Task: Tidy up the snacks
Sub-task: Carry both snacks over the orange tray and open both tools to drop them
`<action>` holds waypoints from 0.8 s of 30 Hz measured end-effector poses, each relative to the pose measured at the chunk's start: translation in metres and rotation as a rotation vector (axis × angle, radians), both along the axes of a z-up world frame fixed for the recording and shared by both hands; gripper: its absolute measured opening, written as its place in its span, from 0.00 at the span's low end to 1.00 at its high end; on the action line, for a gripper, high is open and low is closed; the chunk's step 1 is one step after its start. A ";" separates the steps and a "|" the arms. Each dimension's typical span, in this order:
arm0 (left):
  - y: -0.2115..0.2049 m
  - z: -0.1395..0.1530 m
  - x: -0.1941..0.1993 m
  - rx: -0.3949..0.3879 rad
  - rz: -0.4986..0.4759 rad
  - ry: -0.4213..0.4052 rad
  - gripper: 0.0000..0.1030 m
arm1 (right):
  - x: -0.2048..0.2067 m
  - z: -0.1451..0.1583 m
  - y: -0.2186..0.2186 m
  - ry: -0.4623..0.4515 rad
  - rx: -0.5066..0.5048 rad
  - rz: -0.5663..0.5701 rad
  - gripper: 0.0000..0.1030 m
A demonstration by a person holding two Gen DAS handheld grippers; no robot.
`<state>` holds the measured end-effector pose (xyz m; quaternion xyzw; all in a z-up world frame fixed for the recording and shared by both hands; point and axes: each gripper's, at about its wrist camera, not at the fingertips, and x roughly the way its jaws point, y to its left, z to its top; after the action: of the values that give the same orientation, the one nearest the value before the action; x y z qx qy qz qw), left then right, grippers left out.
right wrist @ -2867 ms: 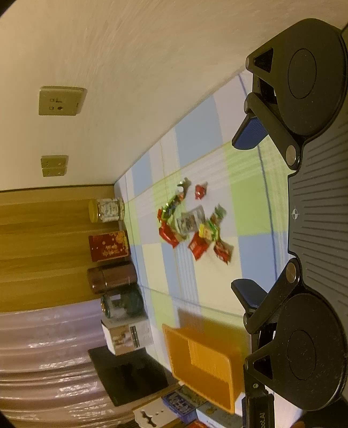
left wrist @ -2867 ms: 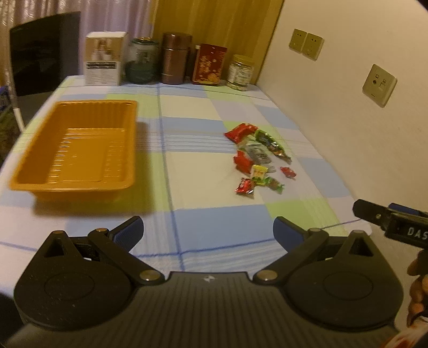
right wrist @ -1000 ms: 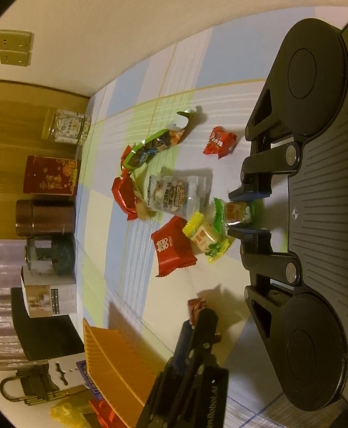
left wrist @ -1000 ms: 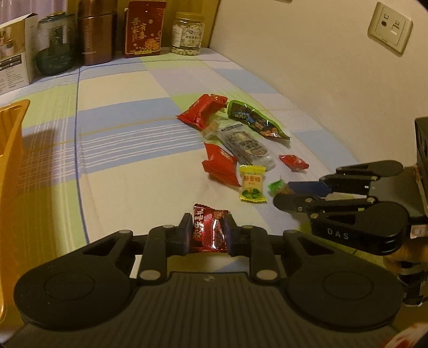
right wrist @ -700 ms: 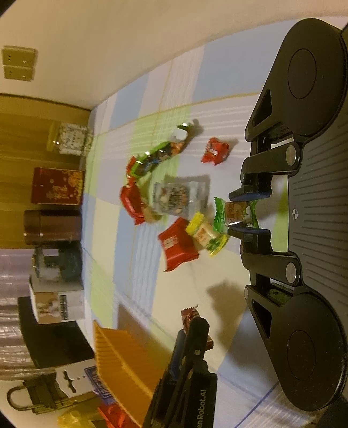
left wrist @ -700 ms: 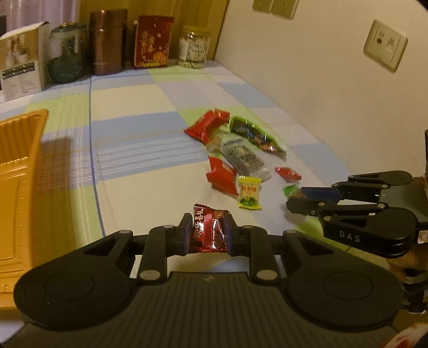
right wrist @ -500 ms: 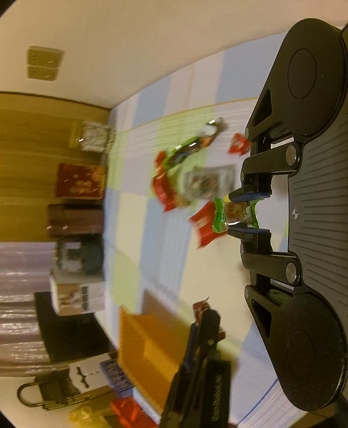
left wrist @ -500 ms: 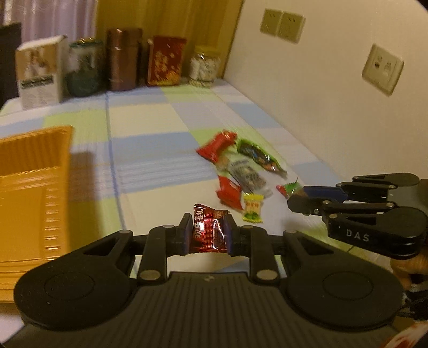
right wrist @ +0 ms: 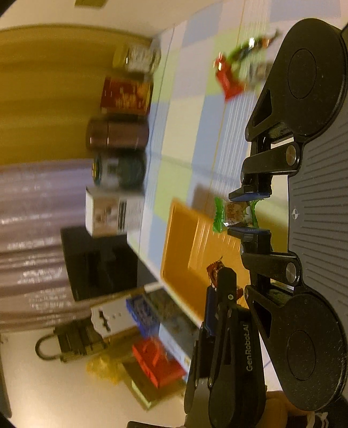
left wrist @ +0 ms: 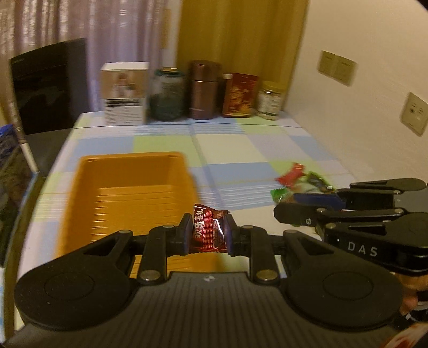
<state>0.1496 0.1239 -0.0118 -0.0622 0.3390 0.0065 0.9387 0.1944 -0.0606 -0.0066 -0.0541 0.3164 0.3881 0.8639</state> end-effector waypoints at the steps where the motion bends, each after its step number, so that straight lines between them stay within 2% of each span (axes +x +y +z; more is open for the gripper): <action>1: 0.009 0.000 -0.003 0.004 0.014 0.003 0.22 | -0.001 -0.001 0.010 0.006 0.000 0.011 0.20; 10: 0.073 -0.016 -0.014 0.023 0.098 0.042 0.22 | 0.001 -0.020 0.078 0.044 -0.031 0.073 0.20; 24: 0.109 -0.053 -0.001 -0.009 0.107 0.087 0.22 | 0.018 -0.054 0.120 0.084 -0.093 0.093 0.20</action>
<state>0.1485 0.2326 -0.0649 -0.0841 0.3758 0.0578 0.9211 0.2123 0.0594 -0.0610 -0.0926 0.3671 0.4144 0.8276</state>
